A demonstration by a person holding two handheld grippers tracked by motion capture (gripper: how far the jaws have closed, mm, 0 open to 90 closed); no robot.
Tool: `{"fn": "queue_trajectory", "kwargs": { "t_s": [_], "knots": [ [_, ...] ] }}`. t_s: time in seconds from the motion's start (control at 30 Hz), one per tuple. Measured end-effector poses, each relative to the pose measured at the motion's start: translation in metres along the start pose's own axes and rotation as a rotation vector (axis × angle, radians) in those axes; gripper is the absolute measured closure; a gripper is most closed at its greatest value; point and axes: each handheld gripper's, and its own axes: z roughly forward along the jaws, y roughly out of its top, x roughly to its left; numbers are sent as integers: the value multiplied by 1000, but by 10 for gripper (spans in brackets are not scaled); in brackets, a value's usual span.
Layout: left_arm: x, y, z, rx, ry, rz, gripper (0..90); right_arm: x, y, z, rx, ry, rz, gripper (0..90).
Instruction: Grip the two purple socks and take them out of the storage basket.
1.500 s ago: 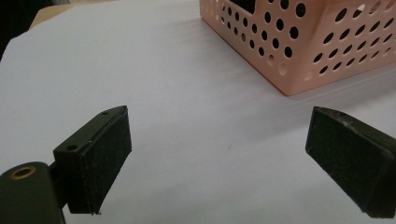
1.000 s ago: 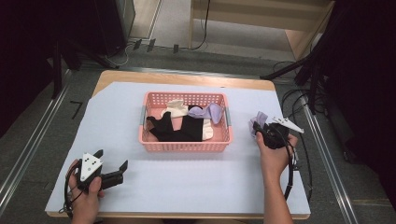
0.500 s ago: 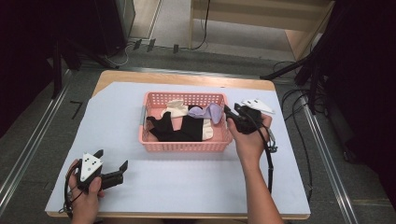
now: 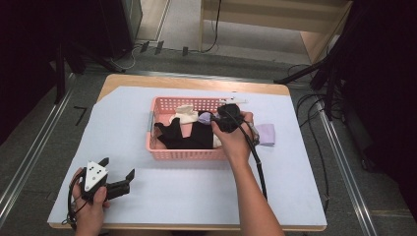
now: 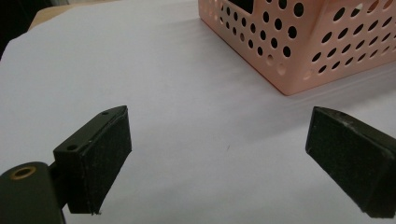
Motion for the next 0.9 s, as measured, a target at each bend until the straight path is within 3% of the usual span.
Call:
{"fn": "queue_trajectory", "kwargs": {
  "t_s": [0.07, 0.17, 0.37, 0.47, 0.53, 0.63, 0.73, 0.87, 0.9],
  "knots": [
    [0, 0, 0, 7, -3, 2, 77, 1, 5, 3, 29, 3, 25, 592],
    [0, 0, -1, 7, -3, 0, 77, 1, 11, 8, -20, -20, 28, 574],
    [0, 0, 0, -2, -1, -3, 77, 3, 11, 26, 62, -54, 67, 570],
    [0, 0, 0, -5, -1, 3, 77, 1, 10, 33, 64, -43, 115, 582],
    [0, 0, 0, -4, -2, 4, 77, -1, 10, 37, 113, -39, 152, 715],
    [0, 0, 0, -4, -2, 4, 77, -4, 10, 35, 104, -20, 182, 897],
    [0, 0, 0, -4, -3, 6, 77, 1, 12, 28, 72, 9, 137, 900],
    [0, 0, 0, -3, 0, 8, 77, 16, 15, 7, -36, 66, 39, 900],
    [0, 0, 0, -2, -1, 8, 77, 21, 16, -2, -69, 86, 34, 900]
  ]
}}
